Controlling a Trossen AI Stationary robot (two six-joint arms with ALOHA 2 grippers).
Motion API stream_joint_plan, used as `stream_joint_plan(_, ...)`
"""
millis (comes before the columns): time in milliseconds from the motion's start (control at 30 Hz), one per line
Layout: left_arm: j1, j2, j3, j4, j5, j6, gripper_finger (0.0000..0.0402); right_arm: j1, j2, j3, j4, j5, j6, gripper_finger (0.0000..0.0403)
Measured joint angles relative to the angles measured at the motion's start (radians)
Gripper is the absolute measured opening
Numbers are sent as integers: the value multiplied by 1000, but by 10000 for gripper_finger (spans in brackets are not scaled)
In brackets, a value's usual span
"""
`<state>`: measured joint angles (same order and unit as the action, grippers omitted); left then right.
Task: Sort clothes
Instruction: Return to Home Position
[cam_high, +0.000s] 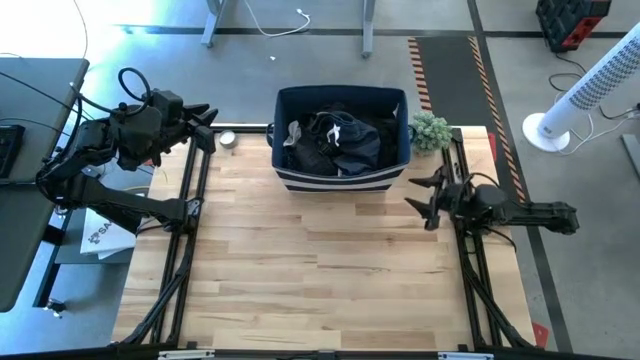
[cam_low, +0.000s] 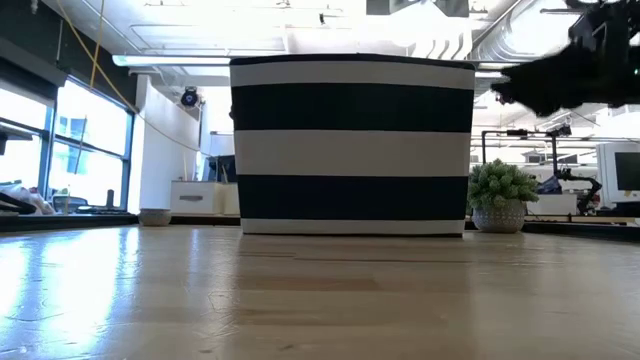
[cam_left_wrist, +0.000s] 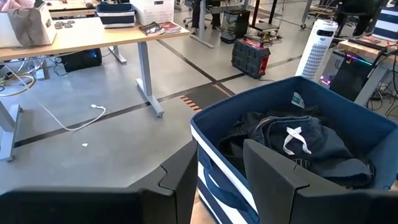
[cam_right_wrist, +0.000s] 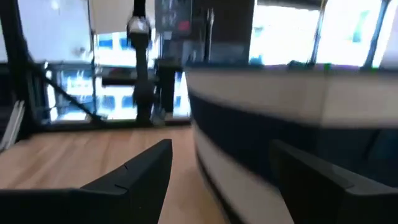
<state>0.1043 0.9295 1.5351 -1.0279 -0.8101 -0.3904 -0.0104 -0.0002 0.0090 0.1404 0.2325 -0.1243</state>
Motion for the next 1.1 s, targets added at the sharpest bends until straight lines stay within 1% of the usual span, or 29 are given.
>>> stream_joint_plan(67, 0, 0, 0, 0, 0, 0, 126, 4, 0, 0, -71, -8, 54, 264)
stream_joint_plan(133, 0, 0, 0, 0, 0, 0, 126, 6, 0, 0, -99, -44, 90, 264)
stream_joint_plan(233, 0, 0, 0, 0, 0, 0, 126, 6, 0, 0, -104, -114, 98, 264)
stream_joint_plan(333, 0, 0, 0, 0, 0, 0, 126, 3, 0, 0, -123, -216, 99, 264)
stream_joint_plan(400, 0, 0, 0, 0, 0, 0, 126, 2, 0, 0, -123, -263, 102, 264)
stream_joint_plan(1100, 0, 0, 0, 0, 0, 0, 126, 2, 13, 0, -121, -263, 125, 264)
